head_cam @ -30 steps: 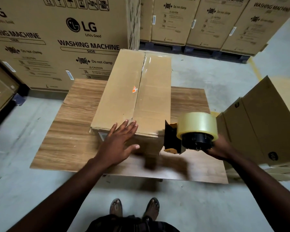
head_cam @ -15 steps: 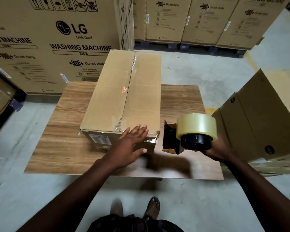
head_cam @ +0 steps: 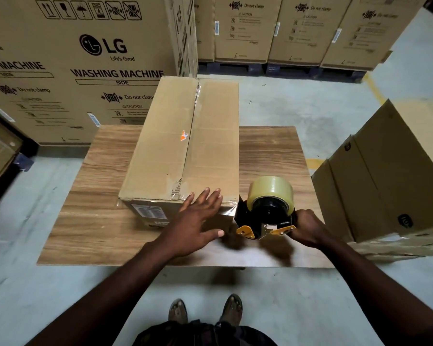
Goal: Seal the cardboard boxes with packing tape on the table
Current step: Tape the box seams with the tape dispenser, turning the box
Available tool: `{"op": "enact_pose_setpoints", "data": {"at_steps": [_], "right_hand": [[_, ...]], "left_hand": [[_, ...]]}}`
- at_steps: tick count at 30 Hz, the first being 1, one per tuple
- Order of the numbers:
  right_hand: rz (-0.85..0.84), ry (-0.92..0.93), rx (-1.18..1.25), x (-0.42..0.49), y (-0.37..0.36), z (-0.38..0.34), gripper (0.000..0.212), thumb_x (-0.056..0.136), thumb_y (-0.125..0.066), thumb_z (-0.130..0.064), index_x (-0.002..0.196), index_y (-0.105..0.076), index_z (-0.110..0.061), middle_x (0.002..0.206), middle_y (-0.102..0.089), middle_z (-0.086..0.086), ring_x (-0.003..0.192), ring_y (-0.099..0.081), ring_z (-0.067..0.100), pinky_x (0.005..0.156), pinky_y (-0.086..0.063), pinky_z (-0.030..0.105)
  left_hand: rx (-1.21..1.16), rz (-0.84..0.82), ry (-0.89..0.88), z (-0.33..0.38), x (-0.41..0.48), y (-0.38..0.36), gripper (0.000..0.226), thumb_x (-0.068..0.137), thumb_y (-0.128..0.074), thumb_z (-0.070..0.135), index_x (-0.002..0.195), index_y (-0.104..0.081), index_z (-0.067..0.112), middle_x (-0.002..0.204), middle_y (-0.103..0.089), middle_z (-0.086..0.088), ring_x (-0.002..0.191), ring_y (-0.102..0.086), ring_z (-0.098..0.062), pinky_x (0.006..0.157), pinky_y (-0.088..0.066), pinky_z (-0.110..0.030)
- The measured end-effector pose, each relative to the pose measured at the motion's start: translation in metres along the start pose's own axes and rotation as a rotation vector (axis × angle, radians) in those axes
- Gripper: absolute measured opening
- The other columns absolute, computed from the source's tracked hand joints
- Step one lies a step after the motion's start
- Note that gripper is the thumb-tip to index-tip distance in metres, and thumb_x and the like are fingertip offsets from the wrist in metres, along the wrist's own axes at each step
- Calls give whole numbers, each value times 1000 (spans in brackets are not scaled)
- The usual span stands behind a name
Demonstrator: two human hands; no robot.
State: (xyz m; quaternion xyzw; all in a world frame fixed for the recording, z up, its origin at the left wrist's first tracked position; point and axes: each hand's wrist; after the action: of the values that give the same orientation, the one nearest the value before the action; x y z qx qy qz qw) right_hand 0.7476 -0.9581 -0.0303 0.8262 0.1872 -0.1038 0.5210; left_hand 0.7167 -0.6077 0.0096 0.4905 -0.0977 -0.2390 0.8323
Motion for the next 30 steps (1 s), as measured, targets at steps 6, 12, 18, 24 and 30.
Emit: {"op": "enact_pose_setpoints", "data": {"at_steps": [6,12,18,24,30], "right_hand": [[-2,-561,808,-7,-57,7,22,75,-74,-24,66,-59,-10,56,-50,12,46,-44,21,51,-35,31],[-76,-708,1539,8,-91,-26,25,96,-57,-21,73,-48,-14,54,-39,1,40,-37,16,41,-33,23],[-83,-565,225,2,-77,-40,60,97,-41,-69,97,-69,-17,99,-74,11,95,-70,32,82,-52,35],[354,-71,1140,12,-79,-134,46,101,-45,-51,131,-60,-21,133,-65,-3,121,-61,7,97,-48,30],[552,-93,1233,17,-125,-179,74,92,-31,-79,151,-39,-34,153,-46,-15,142,-39,-1,117,-32,23]], "left_hand": [[41,40,-11,0,-1,2,78,91,-43,62,159,-19,33,164,-3,21,152,4,-1,121,4,-29],[-189,242,65,-8,14,19,45,93,-49,59,131,-64,40,138,-55,28,130,-49,-2,111,-37,-43],[-271,262,9,-21,33,35,19,89,-75,33,107,-78,37,111,-70,28,105,-63,1,94,-52,-34],[-241,241,-54,-29,33,32,29,85,-69,43,114,-76,38,118,-67,30,107,-61,-1,94,-50,-29],[-206,236,-116,-36,31,28,31,87,-69,38,117,-76,30,123,-67,22,108,-60,-4,96,-39,-13]]}}
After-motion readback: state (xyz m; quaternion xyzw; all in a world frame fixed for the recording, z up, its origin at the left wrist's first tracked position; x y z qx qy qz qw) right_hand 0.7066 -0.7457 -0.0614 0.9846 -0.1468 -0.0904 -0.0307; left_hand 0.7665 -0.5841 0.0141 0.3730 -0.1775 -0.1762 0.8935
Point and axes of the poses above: each hand's wrist, its own x-axis towards the middle knuckle, its own y-axis out of the back of the hand, z = x × y
